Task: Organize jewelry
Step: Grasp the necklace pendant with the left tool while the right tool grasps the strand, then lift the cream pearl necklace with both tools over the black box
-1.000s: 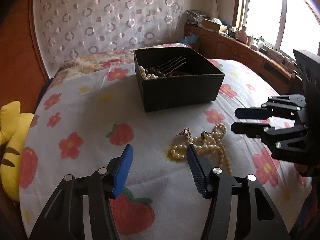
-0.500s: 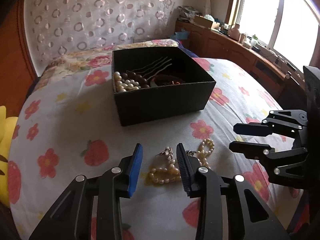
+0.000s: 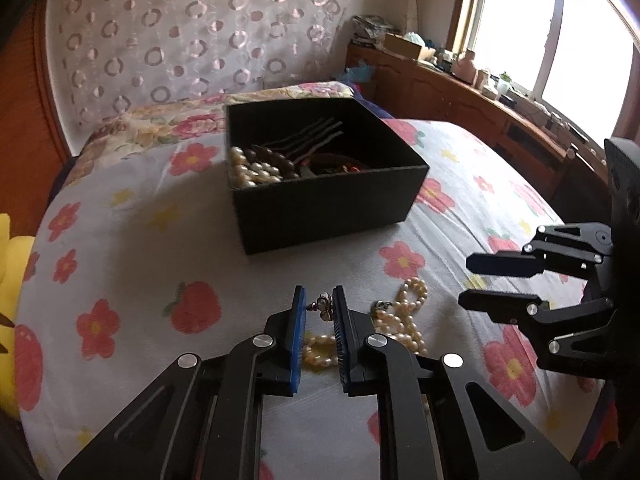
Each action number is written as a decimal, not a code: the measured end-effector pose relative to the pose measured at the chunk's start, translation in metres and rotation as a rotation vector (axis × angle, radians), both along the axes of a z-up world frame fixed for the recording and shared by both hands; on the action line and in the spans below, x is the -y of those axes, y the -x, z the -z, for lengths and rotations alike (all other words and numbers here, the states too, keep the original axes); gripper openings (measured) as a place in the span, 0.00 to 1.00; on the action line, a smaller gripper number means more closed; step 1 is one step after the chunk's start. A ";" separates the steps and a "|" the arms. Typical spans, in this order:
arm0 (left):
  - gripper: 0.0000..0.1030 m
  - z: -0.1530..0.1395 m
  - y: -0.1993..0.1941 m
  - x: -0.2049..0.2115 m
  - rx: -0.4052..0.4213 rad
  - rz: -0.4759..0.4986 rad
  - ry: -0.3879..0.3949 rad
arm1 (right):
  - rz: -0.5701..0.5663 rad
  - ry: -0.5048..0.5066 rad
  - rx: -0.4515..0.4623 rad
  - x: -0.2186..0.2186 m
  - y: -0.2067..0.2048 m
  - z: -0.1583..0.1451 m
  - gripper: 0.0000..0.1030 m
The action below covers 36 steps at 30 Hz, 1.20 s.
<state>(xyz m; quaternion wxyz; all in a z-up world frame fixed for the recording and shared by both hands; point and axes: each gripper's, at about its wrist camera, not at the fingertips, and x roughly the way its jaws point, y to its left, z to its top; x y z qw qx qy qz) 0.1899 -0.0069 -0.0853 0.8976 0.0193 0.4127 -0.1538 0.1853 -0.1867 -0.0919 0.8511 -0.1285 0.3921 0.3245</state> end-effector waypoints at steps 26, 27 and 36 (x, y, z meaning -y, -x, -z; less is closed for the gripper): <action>0.12 -0.029 0.045 -0.053 0.099 -0.099 0.021 | -0.140 0.059 -0.039 -0.074 0.005 0.002 0.19; 0.12 -0.031 0.046 -0.054 0.101 -0.100 0.026 | -0.143 0.064 -0.037 -0.076 0.006 0.002 0.17; 0.12 -0.045 0.054 -0.051 0.134 -0.092 0.021 | -0.150 0.039 0.023 -0.067 0.013 -0.019 0.11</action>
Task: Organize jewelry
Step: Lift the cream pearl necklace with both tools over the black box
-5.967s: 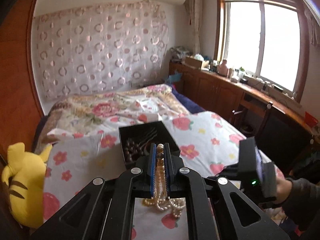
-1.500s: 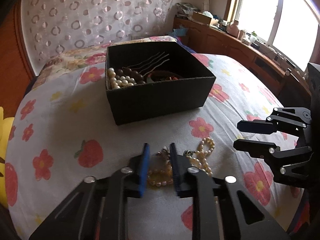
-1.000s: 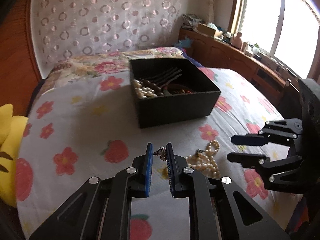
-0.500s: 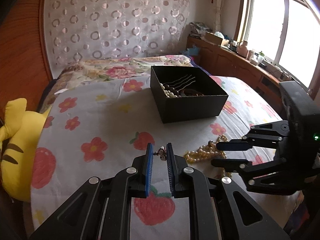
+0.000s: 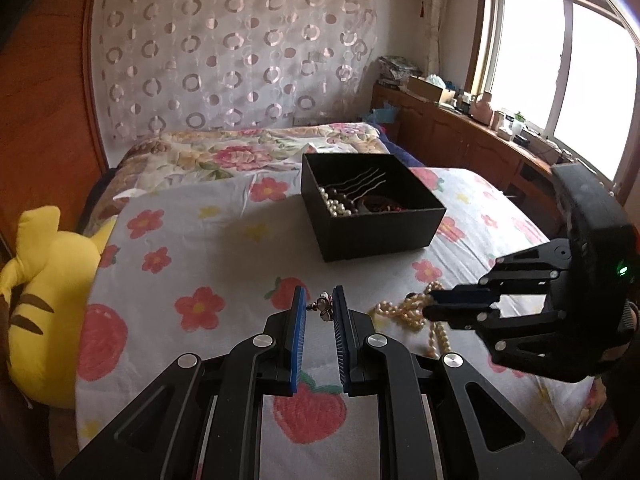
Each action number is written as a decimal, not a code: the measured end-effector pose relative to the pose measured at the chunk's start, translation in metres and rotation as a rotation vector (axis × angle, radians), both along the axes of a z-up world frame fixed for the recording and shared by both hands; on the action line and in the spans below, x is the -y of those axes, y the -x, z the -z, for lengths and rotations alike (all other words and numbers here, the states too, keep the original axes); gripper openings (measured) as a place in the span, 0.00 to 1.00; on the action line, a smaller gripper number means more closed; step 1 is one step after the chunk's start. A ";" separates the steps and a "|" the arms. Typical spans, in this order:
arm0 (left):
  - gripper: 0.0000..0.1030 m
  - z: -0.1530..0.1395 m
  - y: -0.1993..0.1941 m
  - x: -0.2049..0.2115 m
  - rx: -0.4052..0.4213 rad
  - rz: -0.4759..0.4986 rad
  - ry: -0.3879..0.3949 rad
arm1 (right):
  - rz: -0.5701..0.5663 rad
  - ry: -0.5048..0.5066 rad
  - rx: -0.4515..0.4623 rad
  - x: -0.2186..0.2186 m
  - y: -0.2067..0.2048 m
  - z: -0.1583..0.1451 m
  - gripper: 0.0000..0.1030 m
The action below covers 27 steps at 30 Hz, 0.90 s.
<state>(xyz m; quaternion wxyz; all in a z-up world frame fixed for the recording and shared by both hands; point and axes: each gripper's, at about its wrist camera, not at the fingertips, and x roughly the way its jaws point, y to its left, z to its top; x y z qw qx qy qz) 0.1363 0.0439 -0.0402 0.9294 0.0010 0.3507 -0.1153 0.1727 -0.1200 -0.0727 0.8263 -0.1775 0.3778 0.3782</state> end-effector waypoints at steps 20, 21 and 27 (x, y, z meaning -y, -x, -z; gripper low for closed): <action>0.12 -0.051 -0.017 0.016 0.093 0.014 -0.018 | 0.082 -0.118 0.295 0.031 -0.034 -0.145 0.06; 0.12 -0.052 -0.018 0.018 0.094 0.015 -0.019 | 0.086 -0.119 0.301 0.031 -0.035 -0.148 0.06; 0.12 -0.056 -0.030 0.022 0.096 0.015 -0.016 | 0.124 -0.136 0.347 0.036 -0.052 -0.172 0.06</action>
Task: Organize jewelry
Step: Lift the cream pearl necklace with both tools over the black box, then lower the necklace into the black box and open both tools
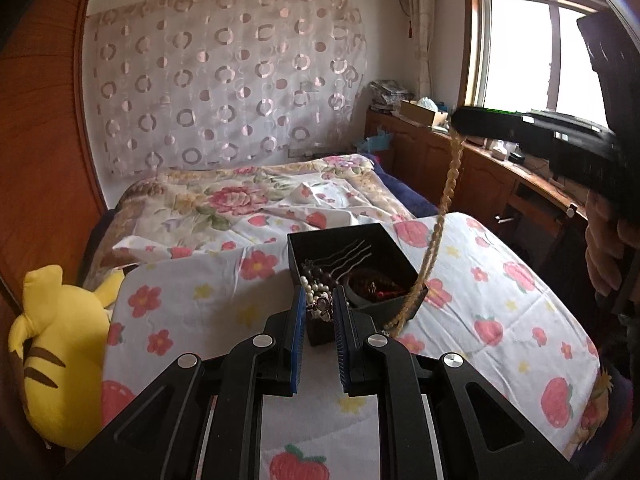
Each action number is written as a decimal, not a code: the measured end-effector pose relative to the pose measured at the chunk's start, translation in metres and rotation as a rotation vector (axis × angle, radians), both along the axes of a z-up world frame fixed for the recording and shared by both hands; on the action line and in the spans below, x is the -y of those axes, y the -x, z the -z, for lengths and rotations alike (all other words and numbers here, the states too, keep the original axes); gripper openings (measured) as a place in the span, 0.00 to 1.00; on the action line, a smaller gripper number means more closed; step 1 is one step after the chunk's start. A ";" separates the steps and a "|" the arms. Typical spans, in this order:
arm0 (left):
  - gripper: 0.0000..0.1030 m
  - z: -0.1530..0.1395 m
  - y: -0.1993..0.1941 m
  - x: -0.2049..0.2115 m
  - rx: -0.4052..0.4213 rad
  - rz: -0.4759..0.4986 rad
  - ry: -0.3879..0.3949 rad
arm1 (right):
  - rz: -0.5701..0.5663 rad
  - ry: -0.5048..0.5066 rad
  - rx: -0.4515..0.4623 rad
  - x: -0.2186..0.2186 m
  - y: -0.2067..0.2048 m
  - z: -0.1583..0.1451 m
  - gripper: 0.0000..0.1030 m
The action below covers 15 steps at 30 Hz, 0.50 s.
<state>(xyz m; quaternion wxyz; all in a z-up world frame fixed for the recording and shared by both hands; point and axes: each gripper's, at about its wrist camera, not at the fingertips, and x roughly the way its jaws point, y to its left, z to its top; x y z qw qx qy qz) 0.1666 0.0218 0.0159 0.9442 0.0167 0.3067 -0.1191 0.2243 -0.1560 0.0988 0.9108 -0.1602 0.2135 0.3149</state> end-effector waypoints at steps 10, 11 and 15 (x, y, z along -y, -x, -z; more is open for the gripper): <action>0.12 -0.003 -0.020 0.006 -0.003 0.002 0.004 | 0.057 -0.007 0.052 -0.001 -0.022 -0.025 0.06; 0.12 -0.004 -0.023 0.007 -0.001 0.004 0.005 | 0.064 -0.014 0.055 0.000 -0.024 -0.026 0.06; 0.12 0.000 -0.037 0.013 -0.007 0.009 0.009 | 0.093 -0.017 0.056 0.001 -0.031 -0.023 0.06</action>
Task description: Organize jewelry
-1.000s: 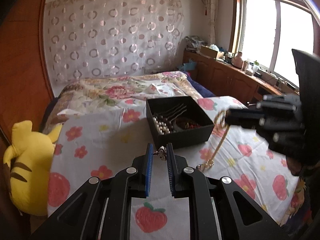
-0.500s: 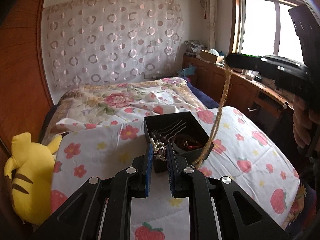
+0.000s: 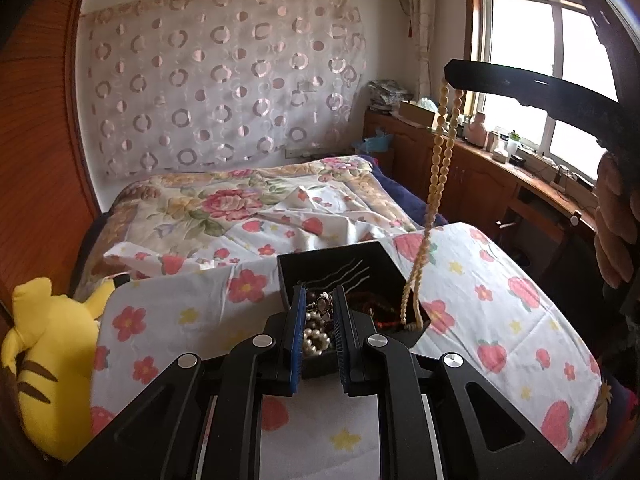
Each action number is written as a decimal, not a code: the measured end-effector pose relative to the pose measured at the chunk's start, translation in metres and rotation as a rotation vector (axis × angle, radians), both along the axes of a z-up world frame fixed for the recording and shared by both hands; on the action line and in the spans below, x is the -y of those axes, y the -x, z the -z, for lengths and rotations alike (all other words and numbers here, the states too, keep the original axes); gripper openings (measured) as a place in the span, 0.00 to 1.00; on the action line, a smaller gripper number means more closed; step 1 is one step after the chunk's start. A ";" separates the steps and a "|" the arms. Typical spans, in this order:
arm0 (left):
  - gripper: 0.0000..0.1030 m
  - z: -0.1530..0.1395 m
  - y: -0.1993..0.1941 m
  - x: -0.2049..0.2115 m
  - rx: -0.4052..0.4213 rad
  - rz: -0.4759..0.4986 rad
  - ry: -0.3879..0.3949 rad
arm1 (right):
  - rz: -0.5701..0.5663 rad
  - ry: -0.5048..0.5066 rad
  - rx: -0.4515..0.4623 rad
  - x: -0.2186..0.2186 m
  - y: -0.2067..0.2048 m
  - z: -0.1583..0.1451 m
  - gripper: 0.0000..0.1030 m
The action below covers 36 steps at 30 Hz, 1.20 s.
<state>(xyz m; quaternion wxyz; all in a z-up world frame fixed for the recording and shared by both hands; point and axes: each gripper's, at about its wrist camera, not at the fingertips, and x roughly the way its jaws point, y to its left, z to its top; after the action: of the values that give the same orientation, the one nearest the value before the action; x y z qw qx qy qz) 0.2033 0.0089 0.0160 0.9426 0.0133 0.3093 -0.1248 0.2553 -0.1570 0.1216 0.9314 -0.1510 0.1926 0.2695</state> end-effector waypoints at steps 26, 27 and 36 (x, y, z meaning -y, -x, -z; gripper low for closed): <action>0.70 0.043 -0.025 0.011 -0.032 -0.065 -0.031 | 0.013 0.015 -0.319 -0.002 -0.025 0.129 0.43; 0.72 0.043 -0.020 0.010 -0.022 -0.072 -0.034 | 0.013 0.002 -0.320 0.000 -0.023 0.129 0.43; 0.92 0.040 0.032 0.008 0.073 -0.148 -0.061 | 0.066 -0.131 -0.262 0.033 0.022 0.114 0.56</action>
<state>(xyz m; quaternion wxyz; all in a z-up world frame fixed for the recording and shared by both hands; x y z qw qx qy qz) 0.1713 0.0010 -0.0239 0.9591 0.0236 0.2787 -0.0447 0.2334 -0.1903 0.0075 0.9144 -0.0468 0.2995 0.2683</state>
